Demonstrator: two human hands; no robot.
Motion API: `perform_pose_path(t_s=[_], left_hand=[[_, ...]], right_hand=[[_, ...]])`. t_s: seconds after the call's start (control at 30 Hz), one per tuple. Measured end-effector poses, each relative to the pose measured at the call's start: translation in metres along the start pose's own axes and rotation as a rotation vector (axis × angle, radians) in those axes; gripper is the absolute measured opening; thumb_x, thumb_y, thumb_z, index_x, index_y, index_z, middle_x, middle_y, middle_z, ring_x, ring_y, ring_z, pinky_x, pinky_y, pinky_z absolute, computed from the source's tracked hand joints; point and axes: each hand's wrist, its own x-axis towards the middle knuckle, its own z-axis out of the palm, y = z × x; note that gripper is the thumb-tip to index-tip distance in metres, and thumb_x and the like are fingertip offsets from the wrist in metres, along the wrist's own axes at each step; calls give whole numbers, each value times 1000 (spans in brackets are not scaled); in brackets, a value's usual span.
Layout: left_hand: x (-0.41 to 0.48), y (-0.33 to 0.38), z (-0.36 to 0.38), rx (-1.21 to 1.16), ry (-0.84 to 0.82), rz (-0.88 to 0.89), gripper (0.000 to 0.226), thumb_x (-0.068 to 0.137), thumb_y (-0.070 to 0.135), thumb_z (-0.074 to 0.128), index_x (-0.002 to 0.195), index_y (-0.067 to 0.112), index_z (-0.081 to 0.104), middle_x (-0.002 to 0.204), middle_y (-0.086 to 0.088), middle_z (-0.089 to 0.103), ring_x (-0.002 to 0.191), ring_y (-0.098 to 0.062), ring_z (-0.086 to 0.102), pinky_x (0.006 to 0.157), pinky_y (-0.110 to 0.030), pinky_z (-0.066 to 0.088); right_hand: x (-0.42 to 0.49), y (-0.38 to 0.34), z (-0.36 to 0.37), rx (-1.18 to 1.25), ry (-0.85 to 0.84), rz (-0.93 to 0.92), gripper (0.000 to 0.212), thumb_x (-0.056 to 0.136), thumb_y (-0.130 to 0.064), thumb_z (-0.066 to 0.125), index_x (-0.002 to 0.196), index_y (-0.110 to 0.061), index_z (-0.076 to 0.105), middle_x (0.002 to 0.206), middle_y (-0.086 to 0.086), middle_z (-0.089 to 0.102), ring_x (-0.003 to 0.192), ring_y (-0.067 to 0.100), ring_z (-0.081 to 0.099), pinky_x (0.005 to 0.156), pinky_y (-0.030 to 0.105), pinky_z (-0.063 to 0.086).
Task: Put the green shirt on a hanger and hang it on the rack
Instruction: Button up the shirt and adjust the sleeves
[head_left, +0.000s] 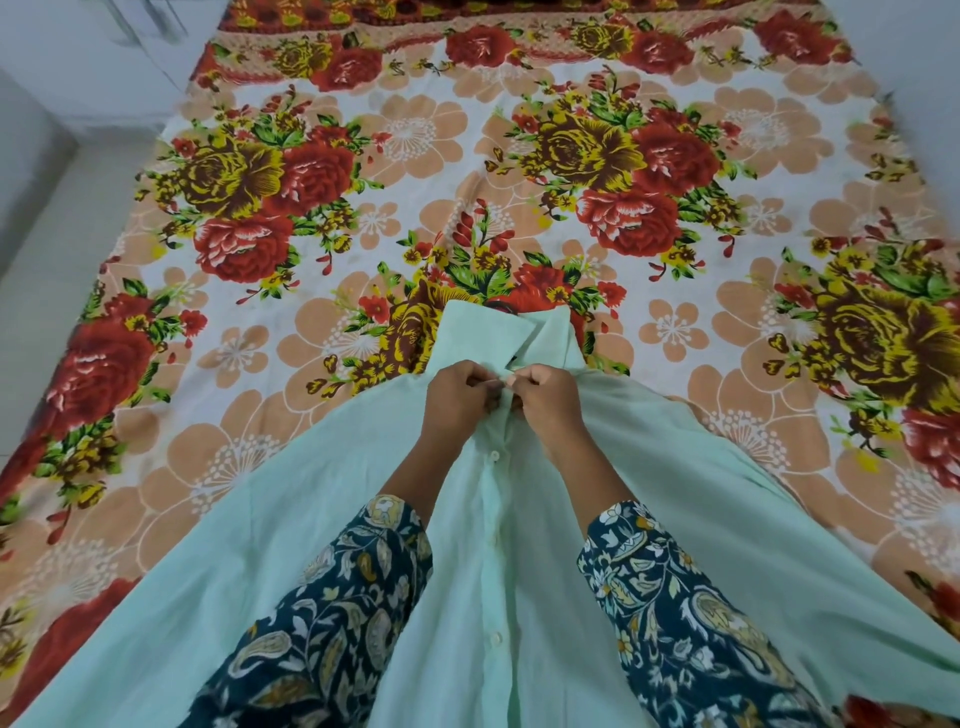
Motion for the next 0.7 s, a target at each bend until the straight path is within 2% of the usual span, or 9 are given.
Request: perform_pose_path(t_s=[0.17, 0.3, 0.37, 0.43, 0.57, 0.7], left_hand=[[6, 1, 2, 57, -17, 21, 10, 84, 4, 60, 74, 6, 59, 57, -1, 55, 53, -12, 50, 58, -24, 42], [7, -1, 1, -38, -9, -77, 24, 86, 0, 57, 65, 12, 55, 60, -4, 55, 54, -12, 50, 52, -17, 44], [4, -1, -3, -86, -24, -122, 21, 87, 0, 54, 69, 9, 55, 63, -5, 56, 56, -12, 51, 48, -12, 44], [-4, 4, -12, -123, -15, -135, 16, 89, 1, 52, 74, 6, 55, 66, -4, 57, 58, -12, 52, 51, -14, 44], [-39, 18, -33, -195, -4, -119, 14, 91, 4, 48, 81, 6, 57, 72, -3, 61, 66, -12, 57, 60, -21, 43], [-97, 29, -59, -255, -2, -128, 14, 93, 10, 48, 85, 8, 59, 76, -2, 64, 70, -13, 59, 63, -23, 43]], right_hand=[[-2, 2, 8, -71, 90, -48, 17, 90, -8, 50, 96, 1, 63, 92, 12, 63, 85, 21, 53, 73, 27, 41], [-3, 1, 10, -172, 127, -66, 14, 89, -8, 51, 95, -5, 63, 100, 11, 68, 93, 26, 59, 75, 31, 45], [-6, -2, 4, -168, 137, -66, 14, 88, -10, 53, 96, -7, 64, 101, 9, 69, 95, 25, 61, 77, 30, 46], [-14, -5, -3, -139, 144, -57, 15, 88, -10, 52, 95, -8, 65, 101, 10, 69, 94, 25, 61, 80, 33, 48], [-47, -8, -14, -36, 96, -10, 15, 88, -10, 51, 79, -14, 62, 89, 9, 68, 86, 26, 64, 81, 37, 51], [-103, -20, -25, 121, -12, 38, 21, 90, -7, 51, 72, -17, 56, 74, 7, 63, 59, 12, 56, 61, 25, 47]])
